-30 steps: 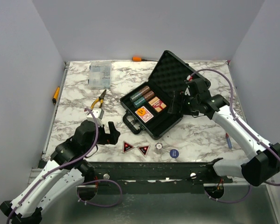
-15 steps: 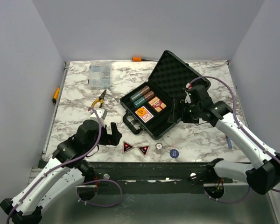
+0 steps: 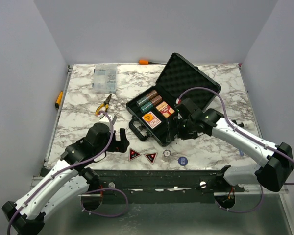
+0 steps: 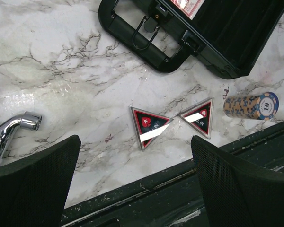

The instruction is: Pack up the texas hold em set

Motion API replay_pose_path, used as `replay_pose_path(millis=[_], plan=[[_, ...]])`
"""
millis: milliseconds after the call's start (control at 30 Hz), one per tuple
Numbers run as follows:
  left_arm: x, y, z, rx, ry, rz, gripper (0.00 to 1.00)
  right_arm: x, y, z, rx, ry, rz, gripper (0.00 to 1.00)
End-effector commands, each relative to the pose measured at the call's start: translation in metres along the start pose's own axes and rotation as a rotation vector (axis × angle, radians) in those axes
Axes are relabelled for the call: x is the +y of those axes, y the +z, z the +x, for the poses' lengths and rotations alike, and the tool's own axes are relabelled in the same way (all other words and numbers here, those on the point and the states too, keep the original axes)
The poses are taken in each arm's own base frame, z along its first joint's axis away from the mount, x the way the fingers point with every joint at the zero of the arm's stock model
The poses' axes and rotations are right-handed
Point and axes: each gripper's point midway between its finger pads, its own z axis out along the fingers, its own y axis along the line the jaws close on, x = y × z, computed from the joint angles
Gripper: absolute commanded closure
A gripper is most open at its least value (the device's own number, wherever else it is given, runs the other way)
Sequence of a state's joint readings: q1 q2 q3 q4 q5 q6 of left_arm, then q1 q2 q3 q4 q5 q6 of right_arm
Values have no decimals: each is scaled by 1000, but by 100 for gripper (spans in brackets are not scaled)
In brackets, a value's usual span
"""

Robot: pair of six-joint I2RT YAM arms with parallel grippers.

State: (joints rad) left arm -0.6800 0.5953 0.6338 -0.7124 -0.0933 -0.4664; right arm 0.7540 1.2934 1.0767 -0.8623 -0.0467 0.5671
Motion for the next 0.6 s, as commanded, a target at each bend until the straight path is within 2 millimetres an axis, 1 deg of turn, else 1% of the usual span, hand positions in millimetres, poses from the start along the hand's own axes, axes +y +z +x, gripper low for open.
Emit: replay_pose_path(millis=[0, 233, 367, 567], plan=[[-7, -1, -5, 12, -3, 16, 2, 7, -2, -3, -23, 11, 13, 9], [-7, 0, -1, 32, 5, 0, 3, 17, 11, 13, 36, -20, 23, 9], [-6, 1, -1, 36, 5, -11, 3, 17, 18, 19, 45, -49, 73, 11], [-5, 2, -1, 39, 3, -24, 3, 24, 26, 28, 63, -88, 87, 17]])
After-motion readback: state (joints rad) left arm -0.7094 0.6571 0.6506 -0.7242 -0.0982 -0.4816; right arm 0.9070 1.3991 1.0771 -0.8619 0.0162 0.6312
